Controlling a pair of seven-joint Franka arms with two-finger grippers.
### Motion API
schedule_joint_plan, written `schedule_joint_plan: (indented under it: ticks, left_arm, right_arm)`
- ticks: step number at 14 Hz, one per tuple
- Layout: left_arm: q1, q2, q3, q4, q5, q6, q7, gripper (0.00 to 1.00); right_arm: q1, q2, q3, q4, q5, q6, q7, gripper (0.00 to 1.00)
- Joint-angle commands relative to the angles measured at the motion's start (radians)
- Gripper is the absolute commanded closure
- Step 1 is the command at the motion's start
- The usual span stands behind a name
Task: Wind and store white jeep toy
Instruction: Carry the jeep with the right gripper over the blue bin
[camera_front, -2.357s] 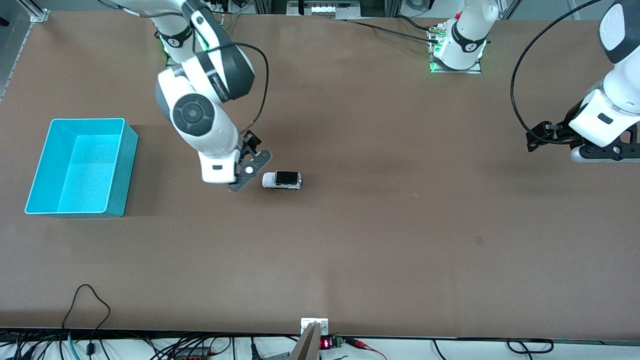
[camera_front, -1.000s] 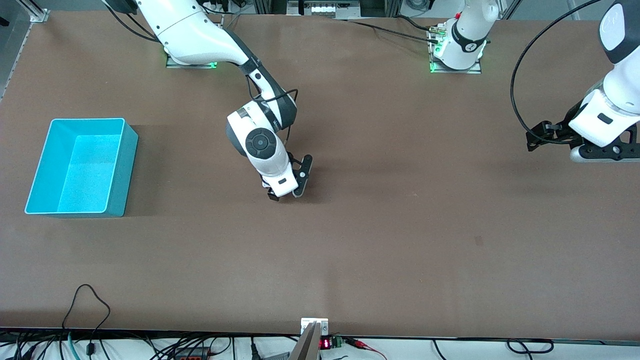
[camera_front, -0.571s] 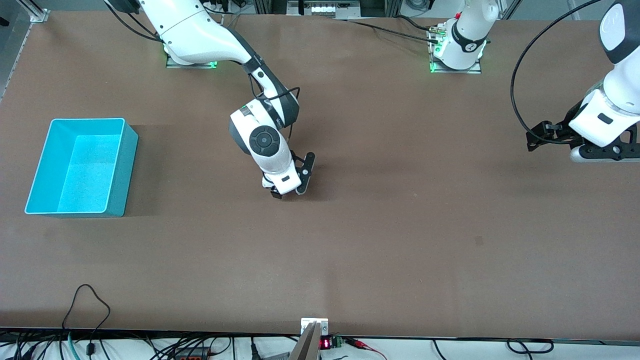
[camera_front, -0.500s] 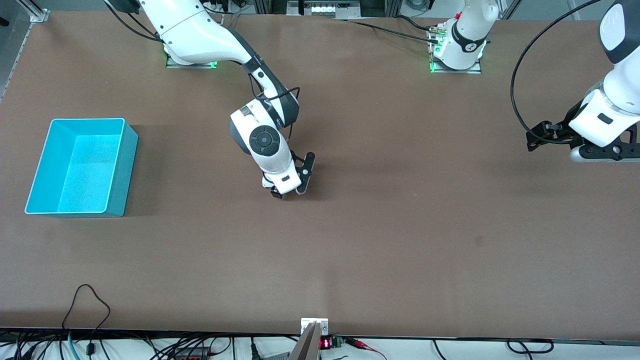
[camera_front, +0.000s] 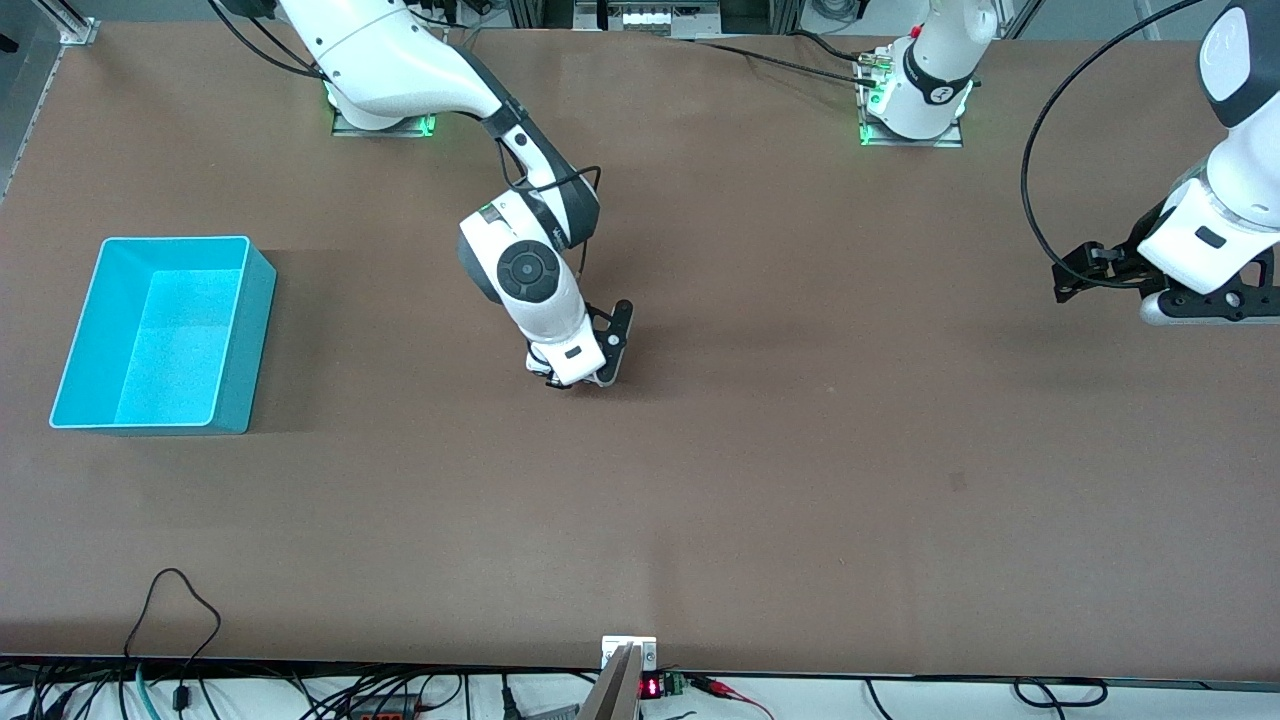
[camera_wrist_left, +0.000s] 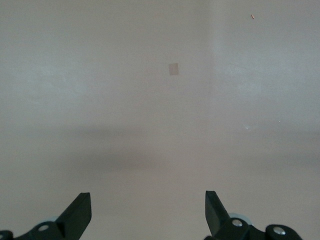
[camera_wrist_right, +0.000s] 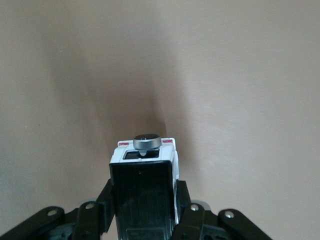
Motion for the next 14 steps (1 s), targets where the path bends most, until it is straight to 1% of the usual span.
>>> schedule_joint_plan:
  ticks: [1,3,8,11,14]
  left_arm:
    - [-0.001,-0.008,0.006,0.002,-0.013,-0.013,0.028,0.00]
    - [-0.001,-0.008,0.006,0.002,-0.013,-0.013,0.028,0.00]
    - [-0.004,-0.008,0.006,0.002,-0.013,-0.022,0.043,0.00]
    - [-0.004,-0.008,0.006,0.002,-0.013,-0.024,0.049,0.00]
    - [-0.004,-0.008,0.006,0.002,-0.013,-0.028,0.049,0.00]
  right_arm:
    - [-0.030,-0.089,-0.018,-0.009,-0.003,-0.093,0.050,1.00]
    - [-0.030,-0.146,-0.077,-0.009,-0.011,-0.153,0.171,1.00]
    - [-0.026,-0.236,-0.209,-0.009,-0.013,-0.315,0.369,1.00]
    - [-0.027,-0.275,-0.318,-0.016,-0.011,-0.378,0.461,1.00]
    - [-0.032,-0.302,-0.407,-0.019,-0.011,-0.423,0.507,1.00]
